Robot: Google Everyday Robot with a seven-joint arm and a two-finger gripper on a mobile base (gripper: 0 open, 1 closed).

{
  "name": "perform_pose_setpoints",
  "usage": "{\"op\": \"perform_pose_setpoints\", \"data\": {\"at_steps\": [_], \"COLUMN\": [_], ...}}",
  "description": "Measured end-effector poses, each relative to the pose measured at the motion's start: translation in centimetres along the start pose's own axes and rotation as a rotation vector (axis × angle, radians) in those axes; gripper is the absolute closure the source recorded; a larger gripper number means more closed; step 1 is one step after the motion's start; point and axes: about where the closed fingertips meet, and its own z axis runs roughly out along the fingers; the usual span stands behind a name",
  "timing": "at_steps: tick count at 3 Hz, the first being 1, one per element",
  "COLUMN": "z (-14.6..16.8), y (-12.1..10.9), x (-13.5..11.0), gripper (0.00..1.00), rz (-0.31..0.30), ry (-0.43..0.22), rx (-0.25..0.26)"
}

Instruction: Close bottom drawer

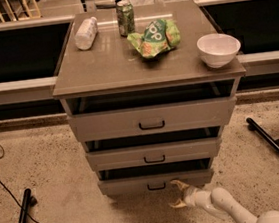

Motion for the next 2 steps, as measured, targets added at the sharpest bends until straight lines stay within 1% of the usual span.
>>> {"op": "perform_pose_setpoints", "data": {"at_steps": [1,2], "z": [0.11,-0.10], "y": [0.20,0.15], "x": [-0.23,-0.25], "gripper": [0.00,0.00], "rz": [-0.016,-0.016], "ry": [0.007,-0.003], "rx": [0.004,-0.003]}}
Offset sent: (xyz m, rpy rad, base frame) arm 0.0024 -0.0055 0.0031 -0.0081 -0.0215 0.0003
